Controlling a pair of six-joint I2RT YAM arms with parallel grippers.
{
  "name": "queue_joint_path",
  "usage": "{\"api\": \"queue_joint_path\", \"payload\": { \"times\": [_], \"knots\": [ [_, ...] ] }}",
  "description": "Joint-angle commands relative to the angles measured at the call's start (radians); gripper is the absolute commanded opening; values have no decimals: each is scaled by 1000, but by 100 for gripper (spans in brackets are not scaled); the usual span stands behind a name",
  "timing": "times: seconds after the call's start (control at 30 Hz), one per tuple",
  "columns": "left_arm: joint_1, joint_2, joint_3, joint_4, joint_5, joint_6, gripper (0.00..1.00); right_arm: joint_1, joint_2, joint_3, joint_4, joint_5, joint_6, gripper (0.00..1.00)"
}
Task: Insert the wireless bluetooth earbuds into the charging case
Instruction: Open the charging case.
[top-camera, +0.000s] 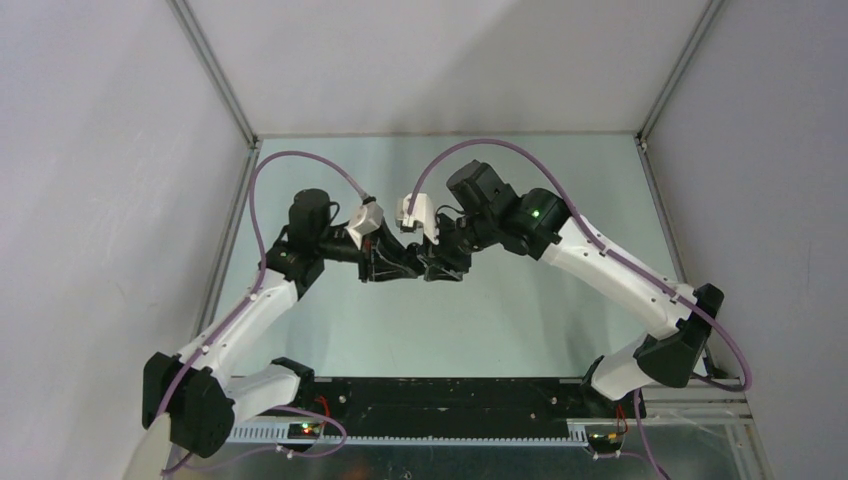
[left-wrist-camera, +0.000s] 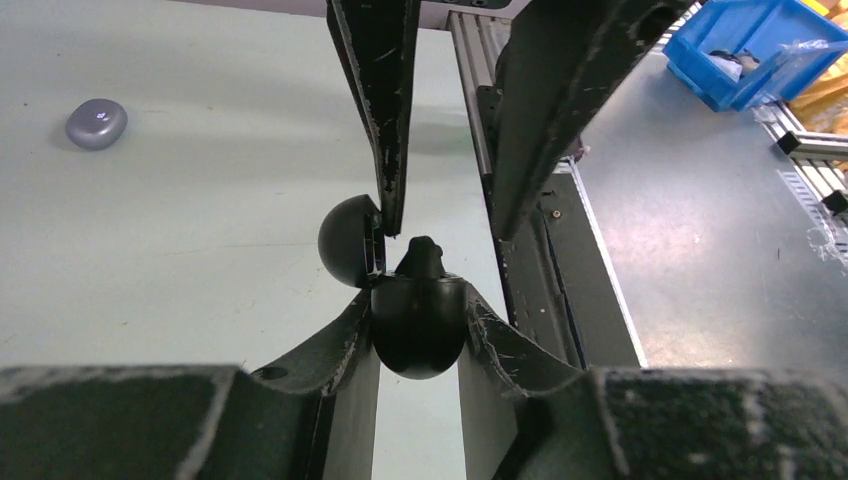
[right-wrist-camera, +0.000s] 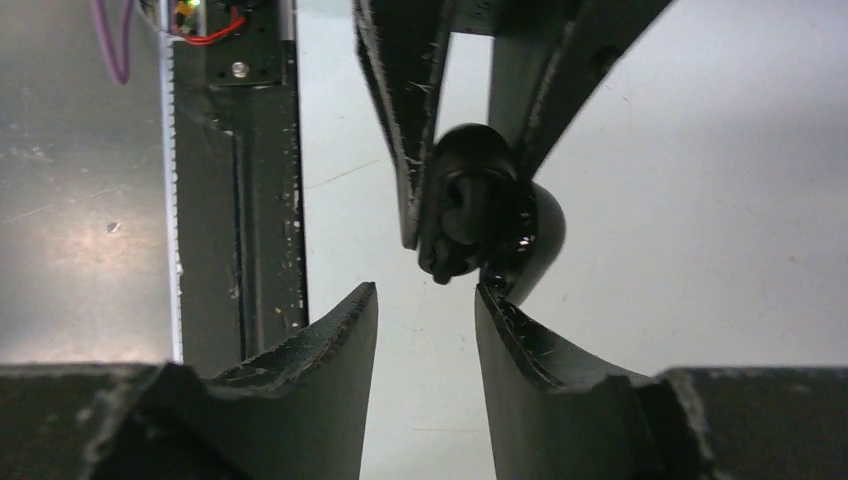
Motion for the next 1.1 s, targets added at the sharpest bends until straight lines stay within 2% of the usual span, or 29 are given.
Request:
{"api": "queue_joint_path", "payload": {
  "times": [0.0,0.2,0.47,0.8,1.07],
  "knots": [
    [-4,-10,25,22,26,0,2,-1,-11,-10,74,102,-1,43],
    [-3,-11,27,21,28,0,2,1,-8,-16,85,114,3,32],
    [-4,-8,28,21,27,1,2,4,-14,9,49,106,-14,2],
    [-4,-6,30,18,26,1,3,13,-18,40,-23,23,-42,0],
    [-3,-2,29,20,28,1,3,24,-3,46,6,37,-6,0]
  ]
}}
